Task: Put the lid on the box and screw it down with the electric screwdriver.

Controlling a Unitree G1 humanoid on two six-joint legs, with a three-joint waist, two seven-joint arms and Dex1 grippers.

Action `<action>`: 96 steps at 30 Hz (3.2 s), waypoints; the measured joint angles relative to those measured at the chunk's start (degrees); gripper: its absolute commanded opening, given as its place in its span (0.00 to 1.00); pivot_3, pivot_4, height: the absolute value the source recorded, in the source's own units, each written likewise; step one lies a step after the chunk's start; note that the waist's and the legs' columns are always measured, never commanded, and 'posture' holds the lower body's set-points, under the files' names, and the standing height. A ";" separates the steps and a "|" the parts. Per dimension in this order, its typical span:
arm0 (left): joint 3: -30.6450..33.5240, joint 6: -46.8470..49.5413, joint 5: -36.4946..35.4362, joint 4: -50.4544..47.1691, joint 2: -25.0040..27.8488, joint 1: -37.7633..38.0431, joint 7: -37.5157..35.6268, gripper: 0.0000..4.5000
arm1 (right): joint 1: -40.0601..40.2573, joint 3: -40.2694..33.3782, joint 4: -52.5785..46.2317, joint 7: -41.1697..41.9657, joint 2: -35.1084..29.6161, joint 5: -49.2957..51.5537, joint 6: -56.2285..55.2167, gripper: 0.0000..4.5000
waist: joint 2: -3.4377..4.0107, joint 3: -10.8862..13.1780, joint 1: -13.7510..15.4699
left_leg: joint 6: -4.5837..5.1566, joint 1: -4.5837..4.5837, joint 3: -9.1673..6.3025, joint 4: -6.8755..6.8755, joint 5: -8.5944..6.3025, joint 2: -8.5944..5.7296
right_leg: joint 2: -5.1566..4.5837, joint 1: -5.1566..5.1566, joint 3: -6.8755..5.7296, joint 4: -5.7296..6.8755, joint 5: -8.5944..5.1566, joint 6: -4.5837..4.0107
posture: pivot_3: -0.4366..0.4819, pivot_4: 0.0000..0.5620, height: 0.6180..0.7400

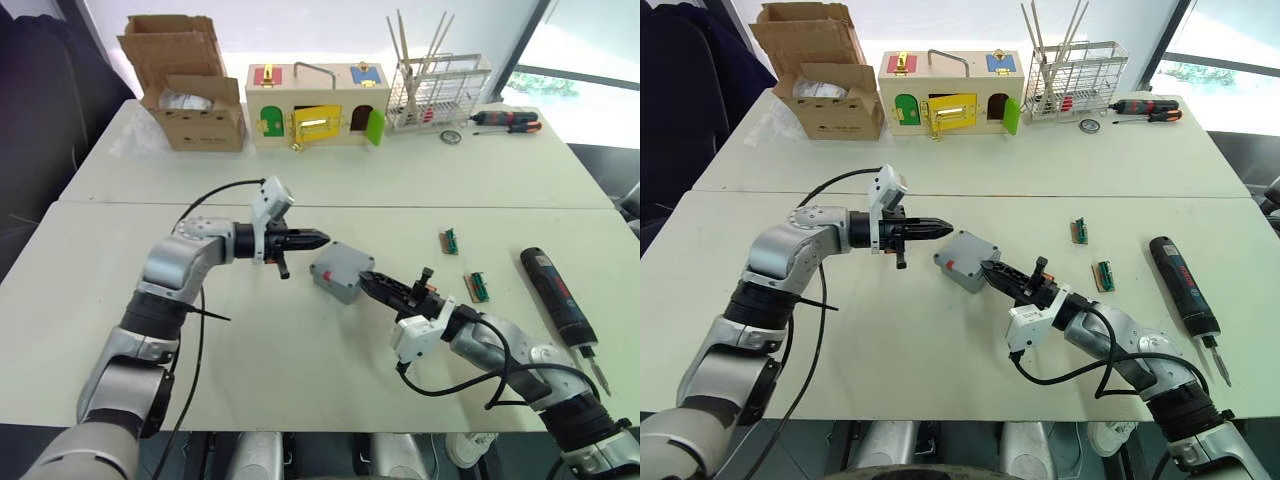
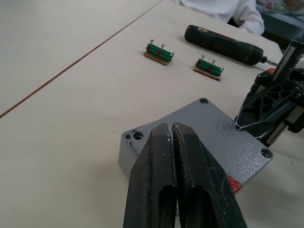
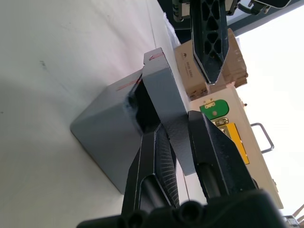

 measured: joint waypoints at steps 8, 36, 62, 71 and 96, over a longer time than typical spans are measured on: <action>0.91 0.01 -0.07 0.03 -0.32 -0.02 0.86 0.02 | 0.05 -0.49 -0.05 -1.65 0.41 -0.78 1.82 0.02 | 0.00 0.00 0.03 | 0.00 0.00 0.00 0.00 0.00 0.00 | 0.00 0.00 0.00 0.00 0.00 0.00 | 0.48 0.27 0.90; -4.24 -5.46 7.89 0.17 0.43 1.33 -1.28 0.02 | 0.39 1.73 -0.56 -1.58 1.46 -2.75 4.97 0.02 | -0.02 -0.03 0.07 | 0.00 0.08 0.04 0.00 0.00 -0.02 | 0.00 0.09 0.00 0.01 0.00 0.00 | 0.48 0.27 0.90; -7.56 -12.75 15.82 3.48 -0.28 0.57 -0.57 0.00 | 6.32 0.68 -3.15 -2.58 -0.83 -3.76 5.35 0.99 | -0.06 -0.62 0.38 | 0.33 0.98 -0.13 -0.06 -0.21 0.12 | -0.04 1.08 0.01 -0.20 -0.15 -0.23 | 0.48 0.27 0.90; -6.42 -13.73 15.74 4.12 -1.61 0.72 -0.06 0.00 | 9.18 -1.06 -3.18 -3.59 -0.93 -2.59 5.55 0.99 | -0.06 -0.62 0.48 | 0.37 0.95 -0.12 -0.06 -0.24 0.12 | -0.07 1.07 0.01 -0.23 -0.16 -0.23 | 0.48 0.27 0.90; -0.82 -18.03 14.44 18.43 -7.21 3.09 5.87 0.00 | 15.96 -8.43 -19.40 23.78 13.32 58.28 50.79 0.01 | -0.08 -0.41 0.52 | 0.93 0.67 -0.15 0.00 -0.56 0.13 | -0.14 0.79 -0.02 -0.23 -0.12 -0.25 | 0.48 0.27 0.90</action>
